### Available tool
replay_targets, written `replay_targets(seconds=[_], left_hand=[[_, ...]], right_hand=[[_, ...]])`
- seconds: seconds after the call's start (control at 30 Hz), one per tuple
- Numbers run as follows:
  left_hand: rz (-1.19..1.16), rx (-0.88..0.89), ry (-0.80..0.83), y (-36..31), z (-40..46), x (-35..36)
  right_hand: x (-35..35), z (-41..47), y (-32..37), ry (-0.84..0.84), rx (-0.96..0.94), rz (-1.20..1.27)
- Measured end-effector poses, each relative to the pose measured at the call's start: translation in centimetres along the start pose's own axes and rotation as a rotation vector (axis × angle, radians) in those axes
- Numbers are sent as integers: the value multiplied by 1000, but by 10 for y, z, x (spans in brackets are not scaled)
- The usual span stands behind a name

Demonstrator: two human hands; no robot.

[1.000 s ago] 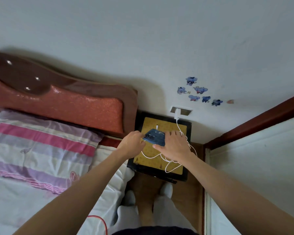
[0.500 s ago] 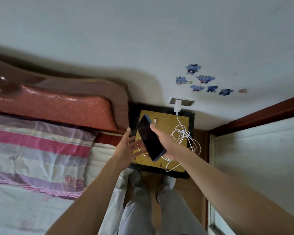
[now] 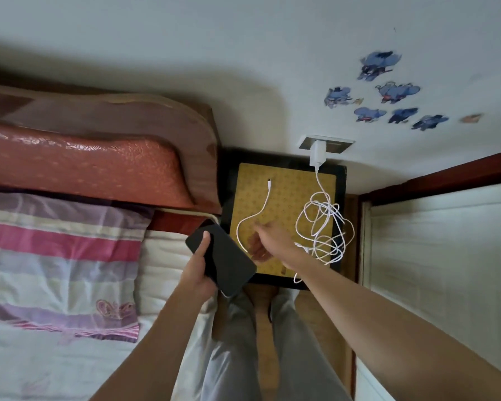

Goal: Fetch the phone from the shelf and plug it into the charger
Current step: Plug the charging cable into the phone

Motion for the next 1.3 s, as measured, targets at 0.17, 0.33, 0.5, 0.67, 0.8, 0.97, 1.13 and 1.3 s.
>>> replay_targets(seconds=[0.17, 0.33, 0.5, 0.67, 0.8, 0.97, 1.13, 1.3], left_hand=[[-16, 61, -58, -8, 20, -37], [-74, 106, -75, -16, 20, -43], [-40, 162, -63, -33, 12, -32], [-38, 186, -92, -48, 3, -5], [-64, 177, -130, -49, -11, 17], [-129, 116, -122, -37, -37, 50], [-263, 160, -94, -37, -79, 91], [-384, 164, -85, -32, -119, 130]], right_hand=[[-27, 66, 1, -294, -34, -140], [-35, 110, 13, -461, -49, -354], [-39, 124, 11, -508, -45, -543], [-36, 115, 2, -423, -135, -431], [-40, 82, 17, -395, -243, -171], [-48, -4, 46, -218, -319, 478], [-71, -97, 71, -140, -503, 535], [-85, -178, 85, -174, -745, 301]])
Point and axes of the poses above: each hand's wrist, its own z-axis towards the middle knuckle, its own x-axis out of the palm, y = z × x, the point moved 7 cm from there along z, towards the middle knuckle, and after that the axes turned 3 degrees about -y, right-handed, at the moved point
